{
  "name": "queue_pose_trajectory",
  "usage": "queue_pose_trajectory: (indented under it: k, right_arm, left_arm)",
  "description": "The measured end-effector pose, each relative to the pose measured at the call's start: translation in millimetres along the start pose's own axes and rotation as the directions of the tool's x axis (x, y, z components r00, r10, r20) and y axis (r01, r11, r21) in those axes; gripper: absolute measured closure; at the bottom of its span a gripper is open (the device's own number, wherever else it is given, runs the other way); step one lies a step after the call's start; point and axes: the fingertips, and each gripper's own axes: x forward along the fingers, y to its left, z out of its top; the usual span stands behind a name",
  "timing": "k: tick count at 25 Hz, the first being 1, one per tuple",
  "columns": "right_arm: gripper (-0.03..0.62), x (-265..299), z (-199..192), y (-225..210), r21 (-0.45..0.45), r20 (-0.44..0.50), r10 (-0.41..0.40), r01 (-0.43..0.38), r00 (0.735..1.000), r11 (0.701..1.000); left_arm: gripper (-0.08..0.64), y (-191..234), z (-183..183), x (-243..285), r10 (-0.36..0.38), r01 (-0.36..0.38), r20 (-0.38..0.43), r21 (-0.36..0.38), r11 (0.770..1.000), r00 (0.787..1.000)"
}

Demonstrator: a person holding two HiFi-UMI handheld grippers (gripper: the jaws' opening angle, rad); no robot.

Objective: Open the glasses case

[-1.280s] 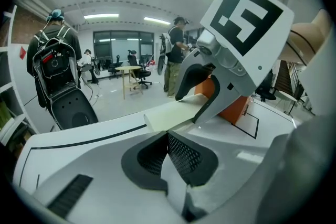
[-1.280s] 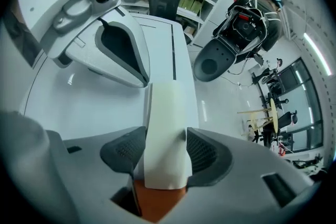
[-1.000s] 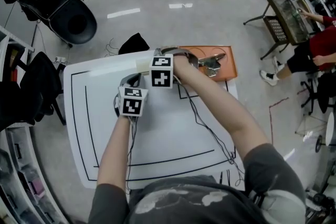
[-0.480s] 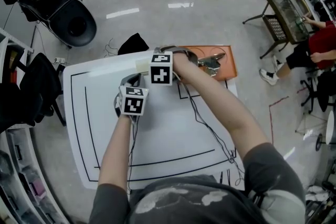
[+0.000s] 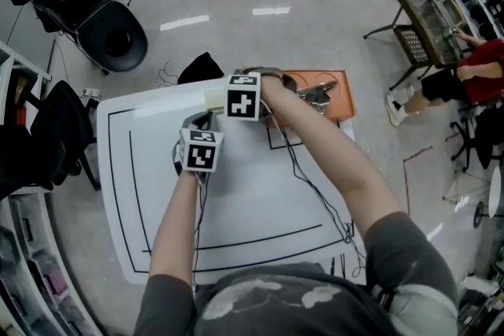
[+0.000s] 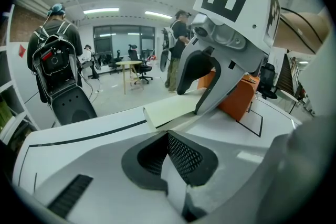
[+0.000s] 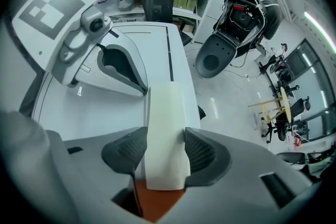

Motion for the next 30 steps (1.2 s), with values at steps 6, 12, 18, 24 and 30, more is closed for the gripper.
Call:
queue_pose_trajectory:
  k: [6,12,18,24,30]
  right_arm:
    - [0.436,-19,6,-11,0.014,0.034,-0.070,0.070,0.997,0.997]
    - [0.572,-36,9,-43,0.036,0.056,-0.239,0.237,0.969,0.971]
    - [0.572,-40,7,-53,0.093,0.063,-0.273,0.267,0.960,0.959]
    - [0.575,-63,15,-46,0.170,0.130,-0.321,0.298,0.938,0.939]
    - [0.592,-99,32,-26,0.209,0.154,-0.417,0.383,0.896,0.900]
  left_arm:
    - [0.558,2,-1,-2,0.004,-0.004,0.000,-0.007,1.000,1.000]
    - [0.558,-2,-2,-3,-0.001,0.001,-0.007,-0.007,1.000,1.000]
    - [0.558,-2,3,-5,-0.008,0.008,-0.004,-0.012,1.000,1.000]
    - [0.558,-6,7,-14,-0.028,0.028,0.004,0.002,1.000,1.000]
    - [0.558,3,20,-50,-0.039,0.042,0.073,-0.033,0.999,0.997]
